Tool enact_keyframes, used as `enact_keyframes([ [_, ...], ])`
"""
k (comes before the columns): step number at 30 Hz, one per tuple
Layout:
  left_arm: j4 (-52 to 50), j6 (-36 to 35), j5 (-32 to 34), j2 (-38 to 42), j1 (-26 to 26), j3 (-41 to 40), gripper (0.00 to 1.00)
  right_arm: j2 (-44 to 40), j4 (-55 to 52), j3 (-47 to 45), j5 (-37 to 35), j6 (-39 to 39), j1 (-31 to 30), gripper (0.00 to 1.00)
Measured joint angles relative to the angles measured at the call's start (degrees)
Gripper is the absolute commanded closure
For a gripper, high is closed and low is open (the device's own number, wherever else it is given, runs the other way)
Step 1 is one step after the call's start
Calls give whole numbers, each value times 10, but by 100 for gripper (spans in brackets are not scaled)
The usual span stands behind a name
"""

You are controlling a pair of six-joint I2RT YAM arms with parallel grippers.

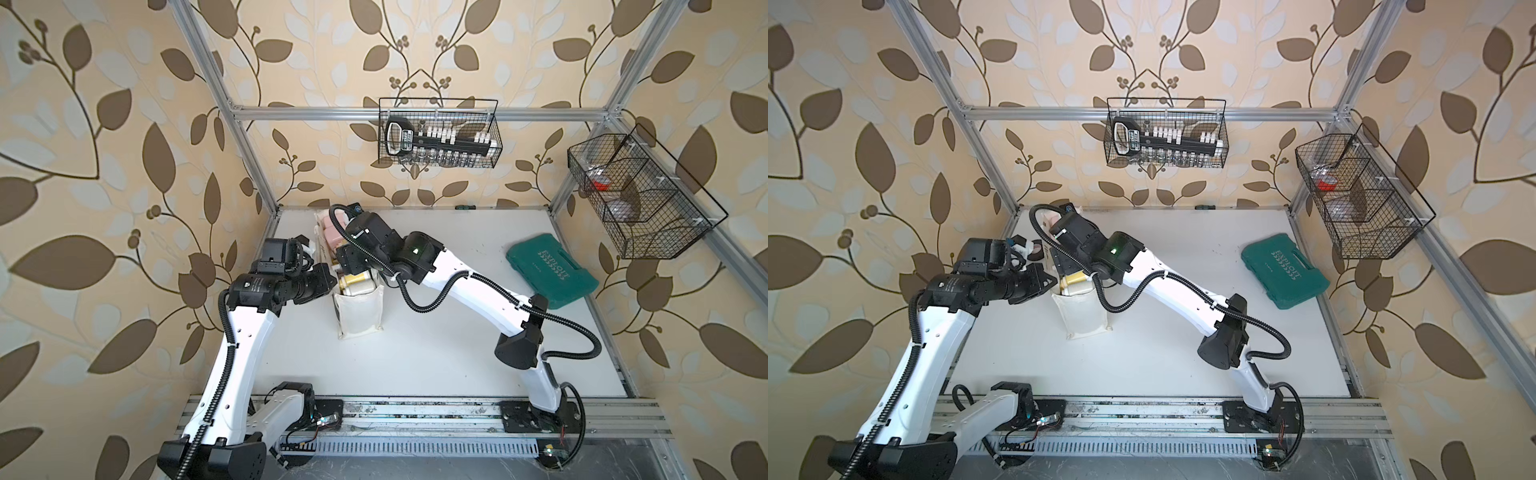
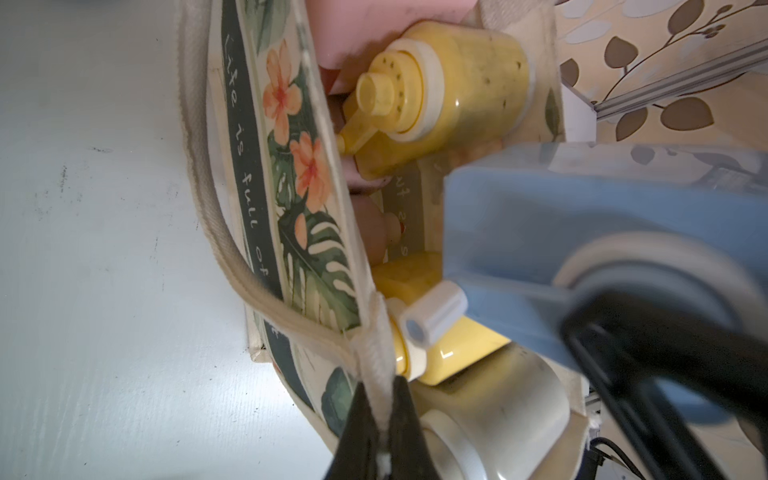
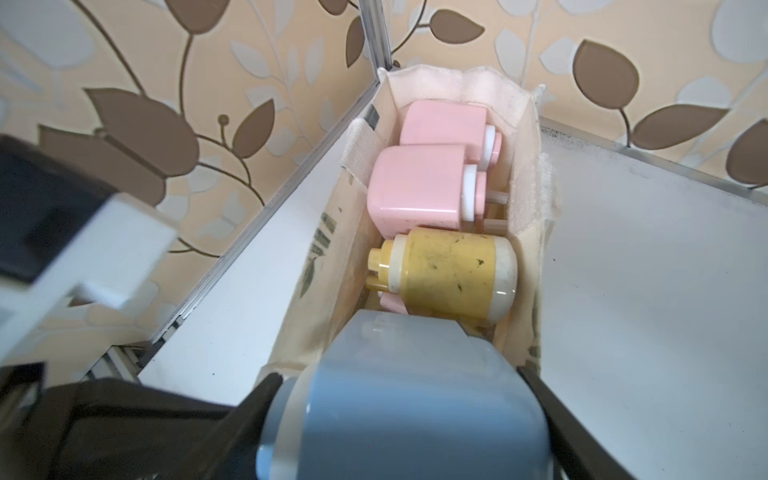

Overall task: Take out the pencil sharpeners from the tote bags
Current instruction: Pick up the pencil sharpener from the canvas bag, then place the pencil sharpener at the center of the board.

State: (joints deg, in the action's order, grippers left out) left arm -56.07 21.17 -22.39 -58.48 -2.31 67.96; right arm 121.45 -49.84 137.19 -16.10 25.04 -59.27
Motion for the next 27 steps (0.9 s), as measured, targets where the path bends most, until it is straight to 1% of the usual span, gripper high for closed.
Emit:
enact_keyframes([
  [5, 2, 0, 2, 3, 0, -3, 100, -20, 2, 0, 9, 0, -3, 35],
  [21, 13, 0, 8, 16, 0, -17, 100, -24, 2, 0, 15, -8, -3, 35],
  [27, 15, 0, 17, 23, 0, -23, 100, -50, -1, -7, 9, -17, -3, 35],
])
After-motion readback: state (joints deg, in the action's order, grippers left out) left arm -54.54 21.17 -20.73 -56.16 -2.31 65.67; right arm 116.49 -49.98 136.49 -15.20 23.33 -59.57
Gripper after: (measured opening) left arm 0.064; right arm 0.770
